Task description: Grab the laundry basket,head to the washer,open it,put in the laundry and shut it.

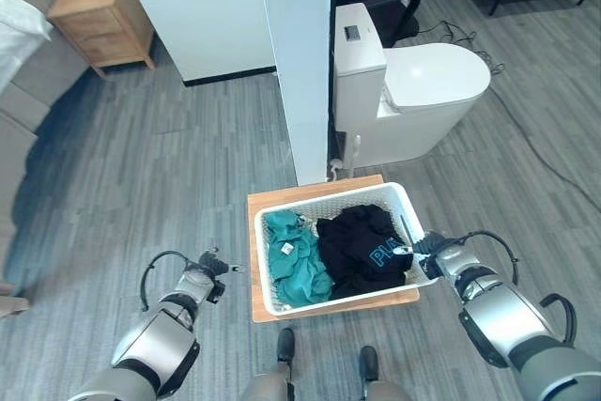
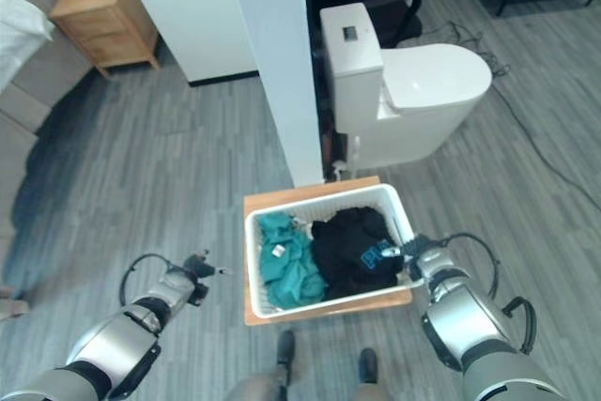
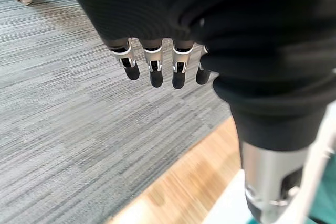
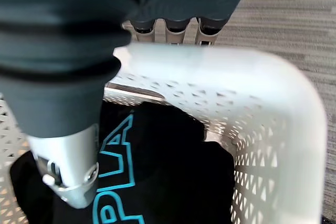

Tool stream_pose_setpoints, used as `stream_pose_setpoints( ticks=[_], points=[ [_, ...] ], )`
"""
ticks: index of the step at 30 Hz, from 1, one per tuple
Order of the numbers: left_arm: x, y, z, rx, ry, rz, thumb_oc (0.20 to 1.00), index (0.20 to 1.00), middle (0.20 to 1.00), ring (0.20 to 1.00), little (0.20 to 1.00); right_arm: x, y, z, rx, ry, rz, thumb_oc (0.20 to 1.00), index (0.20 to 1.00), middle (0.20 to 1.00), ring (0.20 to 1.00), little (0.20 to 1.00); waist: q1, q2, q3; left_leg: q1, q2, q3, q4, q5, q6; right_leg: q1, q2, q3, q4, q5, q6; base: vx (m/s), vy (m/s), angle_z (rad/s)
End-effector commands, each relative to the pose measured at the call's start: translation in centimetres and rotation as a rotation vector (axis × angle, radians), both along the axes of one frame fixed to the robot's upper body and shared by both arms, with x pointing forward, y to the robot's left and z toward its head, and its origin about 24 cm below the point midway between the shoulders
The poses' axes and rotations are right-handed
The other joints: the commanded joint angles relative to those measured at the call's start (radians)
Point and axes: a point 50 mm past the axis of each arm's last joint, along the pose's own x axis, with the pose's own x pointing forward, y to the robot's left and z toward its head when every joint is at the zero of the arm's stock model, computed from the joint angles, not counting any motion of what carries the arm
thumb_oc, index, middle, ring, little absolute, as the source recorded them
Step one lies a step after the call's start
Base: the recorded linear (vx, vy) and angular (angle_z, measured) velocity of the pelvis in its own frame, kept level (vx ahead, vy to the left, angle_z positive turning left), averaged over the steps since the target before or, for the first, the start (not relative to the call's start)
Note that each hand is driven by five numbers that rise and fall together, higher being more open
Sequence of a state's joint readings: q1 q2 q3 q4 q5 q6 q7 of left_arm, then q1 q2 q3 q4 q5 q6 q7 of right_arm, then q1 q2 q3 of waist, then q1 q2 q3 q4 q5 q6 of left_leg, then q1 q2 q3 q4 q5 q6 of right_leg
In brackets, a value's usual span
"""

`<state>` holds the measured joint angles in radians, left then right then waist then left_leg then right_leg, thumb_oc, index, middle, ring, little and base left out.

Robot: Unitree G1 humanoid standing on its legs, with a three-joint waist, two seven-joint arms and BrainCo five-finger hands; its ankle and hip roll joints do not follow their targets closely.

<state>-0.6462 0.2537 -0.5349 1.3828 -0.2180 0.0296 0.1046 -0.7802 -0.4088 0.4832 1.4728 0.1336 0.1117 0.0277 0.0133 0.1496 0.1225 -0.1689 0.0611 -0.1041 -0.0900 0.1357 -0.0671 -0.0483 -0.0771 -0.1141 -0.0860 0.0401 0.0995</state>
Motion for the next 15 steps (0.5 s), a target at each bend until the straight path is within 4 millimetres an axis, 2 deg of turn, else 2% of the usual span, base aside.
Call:
stream_pose_setpoints(
  ticks=[1, 3, 10, 15],
  points=[
    [4.4, -0.4, 4.7, 0.058, -0.132, -0.026, 1.0, 1.0, 1.0, 1.0, 1.0, 1.3, -0.9, 2.2, -0.03, -0.052, -0.007, 1.0, 1.0, 1.0, 1.0, 1.0, 0.024, -0.037, 0.076, 0.048, 0.001, -0.056, 0.003, -0.049, -0.01, -0.041, -0.082, -0.019, -0.001, 0.026, 0.053, -0.03, 0.008, 0.08],
    [4.8, -1.8, 5.0, 0.046, -0.145, -0.065, 1.0, 1.0, 1.0, 1.0, 1.0, 1.2, -1.4, 2.4, -0.04, -0.052, -0.022, 1.0, 1.0, 1.0, 1.0, 1.0, 0.024, -0.018, 0.076, 0.044, -0.003, -0.059, 0.003, -0.044, -0.013, -0.04, -0.087, -0.024, -0.001, 0.025, 0.053, -0.02, -0.004, 0.09],
    [5.4, -4.4, 5.4, 0.049, -0.162, -0.149, 1.0, 1.0, 1.0, 1.0, 1.0, 0.8, -2.8, 2.7, -0.071, -0.058, -0.055, 1.0, 1.0, 1.0, 1.0, 1.0, 0.021, 0.023, 0.074, 0.046, -0.012, -0.061, 0.003, -0.04, -0.014, -0.034, -0.094, -0.029, -0.001, 0.022, 0.052, 0.0, 0.0, 0.04],
    [5.0, -6.5, 4.8, 0.02, -0.165, -0.205, 1.0, 1.0, 1.0, 1.0, 1.0, 2.0, -1.9, 3.6, -0.098, -0.125, 0.031, 1.0, 1.0, 1.0, 1.0, 1.0, 0.01, 0.035, 0.075, 0.047, -0.013, -0.051, 0.003, -0.04, -0.013, -0.039, -0.096, -0.023, -0.001, 0.023, 0.053, 0.0, 0.0, 0.0]
  ],
)
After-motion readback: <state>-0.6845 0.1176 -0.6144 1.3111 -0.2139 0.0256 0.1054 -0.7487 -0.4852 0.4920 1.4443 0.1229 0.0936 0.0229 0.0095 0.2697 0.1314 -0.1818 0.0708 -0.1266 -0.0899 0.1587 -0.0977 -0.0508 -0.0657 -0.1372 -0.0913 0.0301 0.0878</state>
